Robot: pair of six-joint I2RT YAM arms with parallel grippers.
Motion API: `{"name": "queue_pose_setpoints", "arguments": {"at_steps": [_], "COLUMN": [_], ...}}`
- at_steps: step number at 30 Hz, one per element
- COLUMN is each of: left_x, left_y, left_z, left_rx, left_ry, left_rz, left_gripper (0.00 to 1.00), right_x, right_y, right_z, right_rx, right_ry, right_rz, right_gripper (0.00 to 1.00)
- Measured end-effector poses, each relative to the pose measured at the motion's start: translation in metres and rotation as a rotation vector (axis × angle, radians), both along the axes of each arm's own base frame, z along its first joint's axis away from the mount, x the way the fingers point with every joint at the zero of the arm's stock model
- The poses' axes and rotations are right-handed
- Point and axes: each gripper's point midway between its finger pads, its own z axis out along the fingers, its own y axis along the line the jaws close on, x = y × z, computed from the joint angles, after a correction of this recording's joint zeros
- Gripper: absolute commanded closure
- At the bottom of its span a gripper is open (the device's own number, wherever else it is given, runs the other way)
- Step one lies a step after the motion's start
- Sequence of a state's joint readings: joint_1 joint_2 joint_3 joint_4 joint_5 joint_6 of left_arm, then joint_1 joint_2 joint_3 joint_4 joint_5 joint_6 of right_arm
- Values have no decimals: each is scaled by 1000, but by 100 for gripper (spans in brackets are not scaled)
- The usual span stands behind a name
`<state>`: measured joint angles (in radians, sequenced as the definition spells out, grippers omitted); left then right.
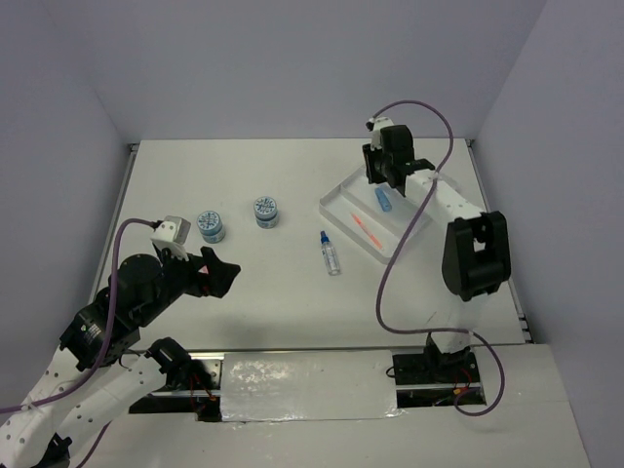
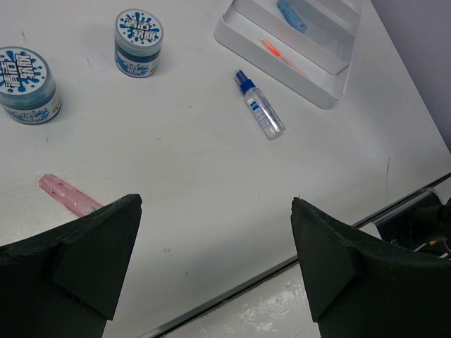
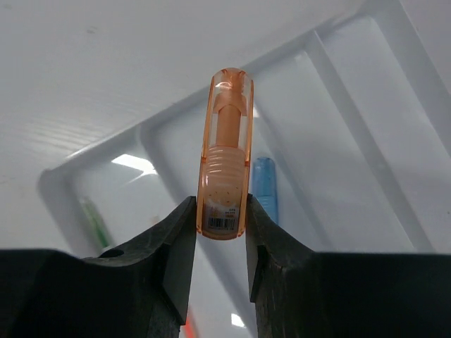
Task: Sort the stationery into containers
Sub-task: Place the stationery in the storage box.
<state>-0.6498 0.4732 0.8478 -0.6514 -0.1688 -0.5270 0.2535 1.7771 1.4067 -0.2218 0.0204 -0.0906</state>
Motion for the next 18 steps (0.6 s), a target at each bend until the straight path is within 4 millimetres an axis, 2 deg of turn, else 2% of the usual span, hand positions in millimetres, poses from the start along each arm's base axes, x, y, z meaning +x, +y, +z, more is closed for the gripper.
{"name": "queue_pose_setpoints", "arguments": {"at_steps": [4,7,12,16,18], "left_x": [-1,-1,-1,-1,-1], "left_y": [-1,-1,-2,-1,-1], "left_z": [0,0,0,0,0], "left_rx": [-2,-3,-2,-2,-2], "left_ry": [2,2,3,3,3], "left_rz": [-9,-9,-9,-9,-9], "left_gripper": [1,1,1,1,1], "right_x": [20,17,14,13,12], "right_y": [-33,-50,-47,-40,-38], "right_z": [-42,-61,-64,-65,-66], "right_rx": [-38,-38,-9,15,27], "right_ry": [120,181,201,208,213], "right_rz": [-78,-113,-106,-90,-88], "right_gripper": [95,89,84,68,64]}}
